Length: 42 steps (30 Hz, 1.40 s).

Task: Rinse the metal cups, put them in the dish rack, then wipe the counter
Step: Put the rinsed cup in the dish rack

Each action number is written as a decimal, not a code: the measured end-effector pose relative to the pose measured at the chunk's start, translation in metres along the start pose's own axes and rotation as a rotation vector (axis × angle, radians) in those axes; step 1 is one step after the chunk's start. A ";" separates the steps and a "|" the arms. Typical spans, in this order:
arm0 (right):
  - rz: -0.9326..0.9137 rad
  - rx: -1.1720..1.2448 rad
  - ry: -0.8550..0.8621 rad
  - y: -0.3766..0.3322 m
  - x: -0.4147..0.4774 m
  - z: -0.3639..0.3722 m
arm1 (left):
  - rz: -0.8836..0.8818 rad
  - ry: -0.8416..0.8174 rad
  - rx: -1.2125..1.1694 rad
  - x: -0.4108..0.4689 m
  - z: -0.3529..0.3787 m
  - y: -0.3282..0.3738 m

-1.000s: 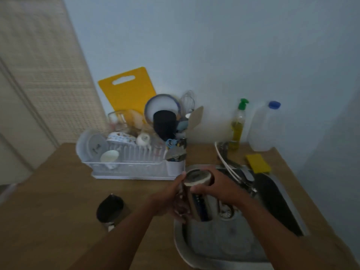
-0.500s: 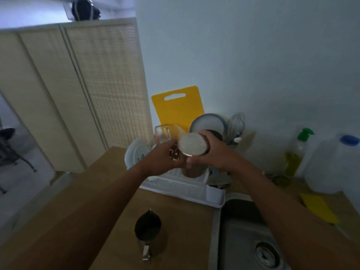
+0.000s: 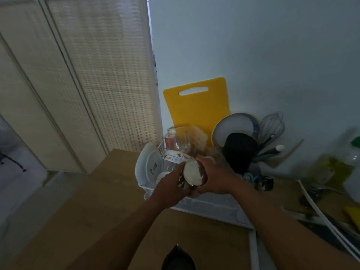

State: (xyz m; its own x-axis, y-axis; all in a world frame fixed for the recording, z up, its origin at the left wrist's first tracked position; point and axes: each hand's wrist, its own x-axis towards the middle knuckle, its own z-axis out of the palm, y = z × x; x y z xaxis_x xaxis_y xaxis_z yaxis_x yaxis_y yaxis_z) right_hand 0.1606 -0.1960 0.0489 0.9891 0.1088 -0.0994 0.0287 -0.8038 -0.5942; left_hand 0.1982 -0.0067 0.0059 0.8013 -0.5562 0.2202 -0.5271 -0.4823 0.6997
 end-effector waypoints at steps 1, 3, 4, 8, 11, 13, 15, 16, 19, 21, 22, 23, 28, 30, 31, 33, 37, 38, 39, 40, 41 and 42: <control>0.015 0.001 -0.011 0.002 0.004 0.006 | 0.001 -0.009 -0.002 -0.001 0.001 -0.005; 0.047 -0.005 -0.031 0.005 0.009 0.016 | -0.013 -0.024 0.005 -0.003 0.001 -0.015; 0.062 -0.009 -0.046 0.004 0.013 0.022 | -0.011 -0.024 0.012 -0.005 0.001 -0.019; 0.056 -0.037 -0.092 0.004 0.024 0.038 | -0.032 -0.054 0.048 -0.009 -0.005 -0.036; 0.098 0.026 -0.094 0.007 0.028 0.043 | -0.089 -0.083 0.079 -0.012 -0.008 -0.042; 0.113 0.088 -0.079 0.008 0.025 0.044 | -0.099 -0.067 0.113 -0.012 -0.009 -0.040; 0.121 0.151 -0.049 0.005 0.019 0.047 | -0.121 -0.049 0.139 -0.016 -0.010 -0.039; 0.121 0.172 -0.014 0.004 0.015 0.048 | -0.115 -0.023 0.137 -0.019 -0.011 -0.037; 0.095 0.239 0.115 -0.005 0.002 0.048 | -0.134 0.038 0.149 -0.032 -0.018 -0.032; 0.106 0.261 0.208 -0.007 -0.006 0.052 | -0.139 0.098 0.158 -0.046 -0.022 -0.026; 0.122 0.269 0.245 -0.008 -0.012 0.053 | -0.148 0.122 0.153 -0.053 -0.023 -0.023; 0.125 0.269 0.283 -0.011 -0.018 0.053 | -0.156 0.144 0.145 -0.060 -0.025 -0.018; 0.113 0.285 0.140 -0.030 -0.061 0.063 | -0.261 0.174 0.087 -0.111 -0.021 -0.001; 0.127 0.255 -0.028 -0.033 -0.078 0.078 | -0.348 0.142 0.056 -0.133 -0.014 0.003; 0.115 0.210 -0.090 -0.032 -0.087 0.088 | -0.391 0.125 0.034 -0.145 -0.009 0.005; 0.094 0.178 -0.159 -0.033 -0.101 0.104 | -0.462 0.082 0.002 -0.164 -0.001 0.008; 0.049 0.098 -0.190 -0.034 -0.121 0.126 | -0.501 0.001 -0.021 -0.198 0.015 0.016; 0.038 0.052 -0.171 -0.035 -0.123 0.128 | -0.496 -0.007 -0.023 -0.204 0.017 0.019; 0.037 0.013 -0.151 -0.036 -0.127 0.129 | -0.500 -0.015 -0.026 -0.209 0.019 0.023; 0.035 -0.006 -0.127 -0.036 -0.131 0.129 | -0.510 -0.022 -0.034 -0.212 0.021 0.026; 0.049 -0.012 -0.105 -0.035 -0.136 0.127 | -0.529 -0.032 -0.051 -0.215 0.023 0.030; 0.076 -0.005 -0.095 -0.033 -0.140 0.125 | -0.559 -0.039 -0.078 -0.217 0.025 0.034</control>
State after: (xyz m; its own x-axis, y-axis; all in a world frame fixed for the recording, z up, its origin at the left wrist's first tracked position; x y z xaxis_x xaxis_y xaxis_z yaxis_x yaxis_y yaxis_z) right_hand 0.0030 -0.1120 -0.0177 0.9704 0.1017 -0.2191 -0.0451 -0.8146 -0.5782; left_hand -0.0001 0.0806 -0.0352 0.9408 -0.2558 -0.2224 -0.0019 -0.6600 0.7513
